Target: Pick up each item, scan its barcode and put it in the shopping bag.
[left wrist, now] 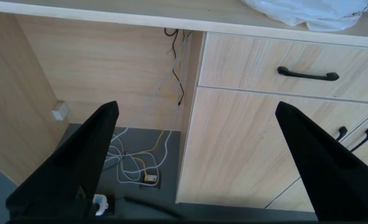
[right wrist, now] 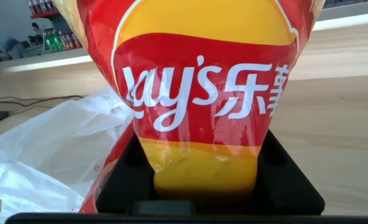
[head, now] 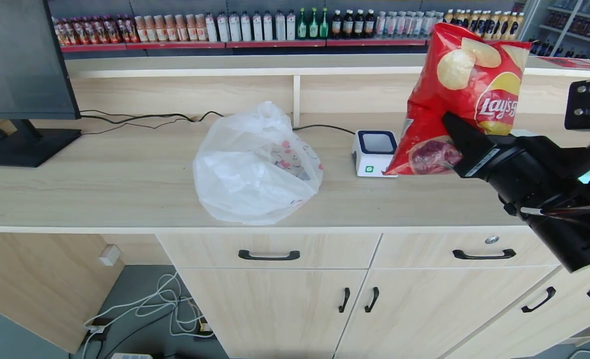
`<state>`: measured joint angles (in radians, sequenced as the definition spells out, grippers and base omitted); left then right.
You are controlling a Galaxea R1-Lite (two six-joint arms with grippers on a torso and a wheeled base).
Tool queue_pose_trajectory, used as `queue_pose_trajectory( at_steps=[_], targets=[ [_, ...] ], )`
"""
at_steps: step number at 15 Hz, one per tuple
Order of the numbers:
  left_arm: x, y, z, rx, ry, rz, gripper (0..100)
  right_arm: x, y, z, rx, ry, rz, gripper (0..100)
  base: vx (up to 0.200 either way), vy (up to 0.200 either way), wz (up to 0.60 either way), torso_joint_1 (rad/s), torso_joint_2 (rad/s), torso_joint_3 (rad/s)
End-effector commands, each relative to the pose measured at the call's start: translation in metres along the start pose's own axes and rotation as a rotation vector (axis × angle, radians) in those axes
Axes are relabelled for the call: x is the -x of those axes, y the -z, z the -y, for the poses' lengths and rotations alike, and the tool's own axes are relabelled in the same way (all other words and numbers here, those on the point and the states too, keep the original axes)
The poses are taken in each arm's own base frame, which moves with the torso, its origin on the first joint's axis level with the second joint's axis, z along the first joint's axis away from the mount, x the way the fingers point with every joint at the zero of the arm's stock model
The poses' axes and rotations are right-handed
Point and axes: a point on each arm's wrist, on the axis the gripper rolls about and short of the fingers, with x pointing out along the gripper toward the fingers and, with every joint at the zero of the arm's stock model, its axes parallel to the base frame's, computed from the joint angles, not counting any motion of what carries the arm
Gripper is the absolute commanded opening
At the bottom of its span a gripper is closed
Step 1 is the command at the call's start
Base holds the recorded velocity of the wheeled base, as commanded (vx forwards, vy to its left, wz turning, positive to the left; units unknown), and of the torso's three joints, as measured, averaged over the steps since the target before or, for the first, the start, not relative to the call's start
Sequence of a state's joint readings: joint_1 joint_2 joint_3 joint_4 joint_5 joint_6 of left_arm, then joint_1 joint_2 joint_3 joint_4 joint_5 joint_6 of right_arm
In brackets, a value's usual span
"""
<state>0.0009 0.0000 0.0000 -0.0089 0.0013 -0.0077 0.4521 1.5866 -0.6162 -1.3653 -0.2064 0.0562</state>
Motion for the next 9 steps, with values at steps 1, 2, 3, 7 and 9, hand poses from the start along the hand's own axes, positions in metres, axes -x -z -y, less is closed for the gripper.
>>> queue_pose_trajectory(
  at_steps=[1,2,3,7,9],
  targets=[
    [0.0,0.0001,0.0,0.002,-0.001,-0.001,100,0.002,0.0011,0.0003,0.002,-0.002,-0.008,0,0.0,0.2,0.0,0.007,0.0,0.002],
    [0.0,0.0,0.0,0.002,-0.001,0.0,100,0.0025,0.0016,0.0002,0.004,-0.013,-0.01,0,0.0,0.2,0.0,0.012,0.0,0.007],
    [0.0,0.0,0.0,0.002,-0.001,0.0,100,0.0027,0.002,0.0002,0.005,-0.014,-0.012,0,0.0,0.2,0.0,0.007,0.01,0.002],
    [0.0,0.0,0.0,0.002,-0.001,0.0,100,0.004,0.0036,0.0006,0.005,-0.016,-0.015,0,0.0,0.2,0.0,0.007,0.0,0.005],
    [0.0,0.0,0.0,0.002,-0.001,0.0,100,0.0049,0.0049,0.0008,0.006,-0.017,-0.021,0,0.0,0.2,0.0,0.002,0.0,0.005]
  ],
)
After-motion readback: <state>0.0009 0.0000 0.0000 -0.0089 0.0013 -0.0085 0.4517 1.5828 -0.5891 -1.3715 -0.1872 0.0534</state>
